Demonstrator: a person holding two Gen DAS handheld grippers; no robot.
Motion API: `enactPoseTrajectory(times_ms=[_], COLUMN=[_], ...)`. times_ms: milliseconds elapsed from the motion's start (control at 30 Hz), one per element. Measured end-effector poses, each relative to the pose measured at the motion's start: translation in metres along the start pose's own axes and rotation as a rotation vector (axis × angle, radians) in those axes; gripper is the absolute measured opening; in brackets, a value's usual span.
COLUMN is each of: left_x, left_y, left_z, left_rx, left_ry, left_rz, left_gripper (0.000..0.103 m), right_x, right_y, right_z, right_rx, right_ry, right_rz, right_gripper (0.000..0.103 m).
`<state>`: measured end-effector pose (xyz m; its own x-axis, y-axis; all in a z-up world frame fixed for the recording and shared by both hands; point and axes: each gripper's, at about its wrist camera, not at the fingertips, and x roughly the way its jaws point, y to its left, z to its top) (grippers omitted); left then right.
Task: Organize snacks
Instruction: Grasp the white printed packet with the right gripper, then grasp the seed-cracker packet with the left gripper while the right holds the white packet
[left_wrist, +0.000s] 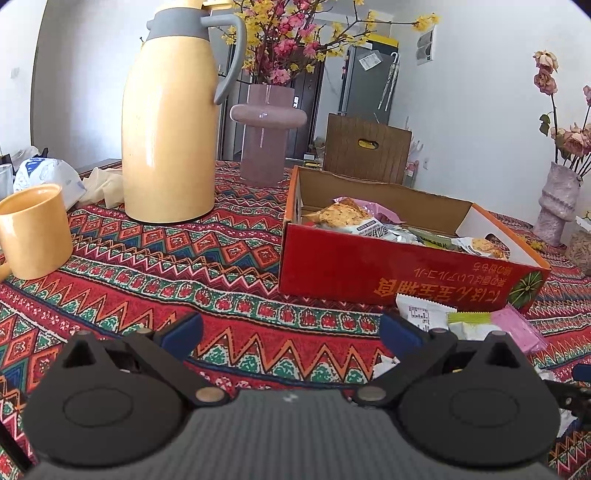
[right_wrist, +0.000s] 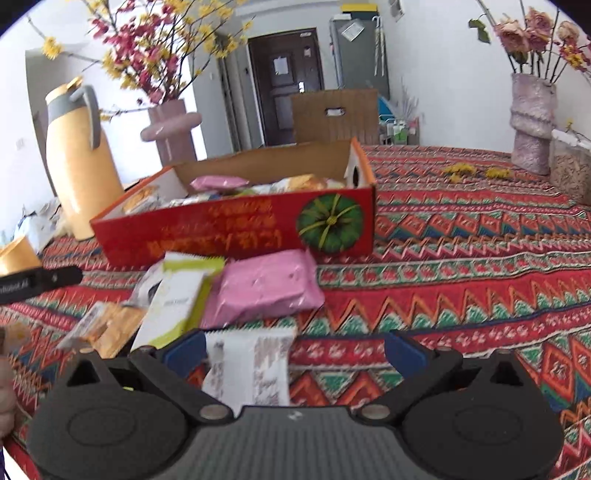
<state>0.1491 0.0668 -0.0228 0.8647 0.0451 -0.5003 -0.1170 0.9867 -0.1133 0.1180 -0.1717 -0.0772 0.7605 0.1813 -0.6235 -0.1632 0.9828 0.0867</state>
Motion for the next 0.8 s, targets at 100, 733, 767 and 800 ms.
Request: enactPoseTrajectory(times_ms=[100,733,767,800], left_x=[0.0,0.003,0.003,0.003], left_y=[0.0,0.0,0.0,-0.001], left_z=[0.0,0.0,0.0,0.0], left_rx=[-0.001,-0.003,-0.002,0.0], left_ry=[0.001,0.019,0.021,0.023], left_rz=[-0.001,0.002,0.002,0.003], left_gripper=[0.103,0.103,0.103,0.103], right_x=[0.005,-0.007,-0.008,-0.01], right_y=[0.006,0.015,0.013,0.01], right_z=[-0.003,-0.005,-0.004,-0.003], right_rx=[-0.024,-0.085,-0.076,-0.067], right_ry=[0.028,-0.019,-0.027,-0.038], right_rz=[-0.008,0.022,0.022,0.02], right_gripper=[0.097,0.043,0.043,0.043])
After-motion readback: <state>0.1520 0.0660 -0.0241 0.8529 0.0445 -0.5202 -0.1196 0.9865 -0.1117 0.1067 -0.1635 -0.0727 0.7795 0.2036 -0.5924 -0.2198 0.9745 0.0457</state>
